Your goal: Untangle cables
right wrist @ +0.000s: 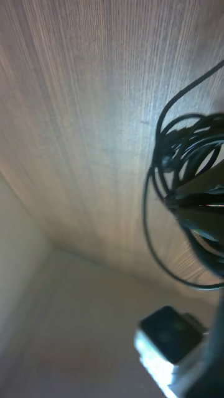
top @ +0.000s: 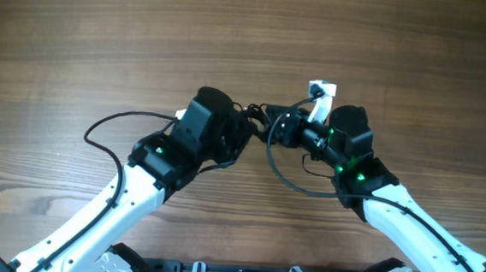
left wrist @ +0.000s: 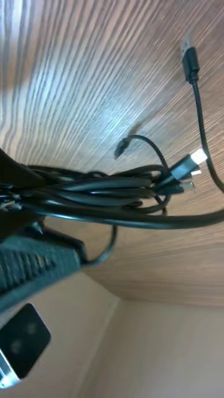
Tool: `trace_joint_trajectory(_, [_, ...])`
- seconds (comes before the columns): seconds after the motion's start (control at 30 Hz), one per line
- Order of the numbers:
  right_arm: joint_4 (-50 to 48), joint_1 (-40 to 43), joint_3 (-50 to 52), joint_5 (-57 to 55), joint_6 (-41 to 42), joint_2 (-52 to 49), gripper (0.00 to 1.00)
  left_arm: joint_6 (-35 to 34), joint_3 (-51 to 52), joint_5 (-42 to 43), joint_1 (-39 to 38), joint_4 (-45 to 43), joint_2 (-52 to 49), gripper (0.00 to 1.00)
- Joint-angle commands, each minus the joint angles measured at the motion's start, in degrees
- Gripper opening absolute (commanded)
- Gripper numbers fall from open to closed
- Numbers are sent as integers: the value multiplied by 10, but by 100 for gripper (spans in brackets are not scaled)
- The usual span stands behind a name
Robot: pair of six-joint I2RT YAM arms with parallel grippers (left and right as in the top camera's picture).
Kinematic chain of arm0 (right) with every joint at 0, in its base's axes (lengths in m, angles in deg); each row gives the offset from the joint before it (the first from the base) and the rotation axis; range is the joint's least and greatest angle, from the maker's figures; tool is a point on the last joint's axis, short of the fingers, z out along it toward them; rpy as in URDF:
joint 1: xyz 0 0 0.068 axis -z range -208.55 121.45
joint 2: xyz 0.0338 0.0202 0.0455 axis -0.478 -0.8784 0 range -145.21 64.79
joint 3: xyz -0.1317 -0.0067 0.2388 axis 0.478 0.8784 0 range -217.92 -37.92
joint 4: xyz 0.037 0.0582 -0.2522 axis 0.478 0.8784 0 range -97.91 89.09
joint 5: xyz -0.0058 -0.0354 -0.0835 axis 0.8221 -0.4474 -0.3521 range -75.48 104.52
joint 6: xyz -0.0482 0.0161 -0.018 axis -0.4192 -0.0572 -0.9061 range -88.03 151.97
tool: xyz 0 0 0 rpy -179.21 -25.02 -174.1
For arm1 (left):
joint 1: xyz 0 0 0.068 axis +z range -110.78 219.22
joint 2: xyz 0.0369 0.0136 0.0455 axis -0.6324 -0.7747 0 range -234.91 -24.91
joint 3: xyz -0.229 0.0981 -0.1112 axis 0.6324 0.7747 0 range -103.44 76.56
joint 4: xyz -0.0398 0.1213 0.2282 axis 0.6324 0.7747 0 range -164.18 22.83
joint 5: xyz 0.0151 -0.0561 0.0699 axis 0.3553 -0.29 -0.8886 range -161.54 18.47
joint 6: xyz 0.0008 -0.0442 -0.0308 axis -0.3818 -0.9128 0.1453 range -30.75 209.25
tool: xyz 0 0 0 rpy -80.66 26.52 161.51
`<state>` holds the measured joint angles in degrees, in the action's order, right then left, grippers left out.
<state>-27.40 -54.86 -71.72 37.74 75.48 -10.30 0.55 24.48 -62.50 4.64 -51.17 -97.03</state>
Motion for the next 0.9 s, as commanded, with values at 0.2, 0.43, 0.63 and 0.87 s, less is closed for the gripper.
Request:
trace_joint_trajectory(0.2, [65, -3, -3, 64, -60, 9, 10, -35, -1, -16, 14, -29, 3, 4])
trace_joint_trajectory(0.43, [59, -3, -4, 92, -99, 9, 10, 118, -1, 66, 14, -72, 3, 4])
trace_joint_trajectory(0.63, [55, -3, -3, 148, -157, 9, 9, 180, -1, 118, 14, -104, 3, 4])
trace_joint_trajectory(0.87, [65, -3, -3, 202, -165, 9, 35, 123, -1, 54, 15, -119, 3, 4])
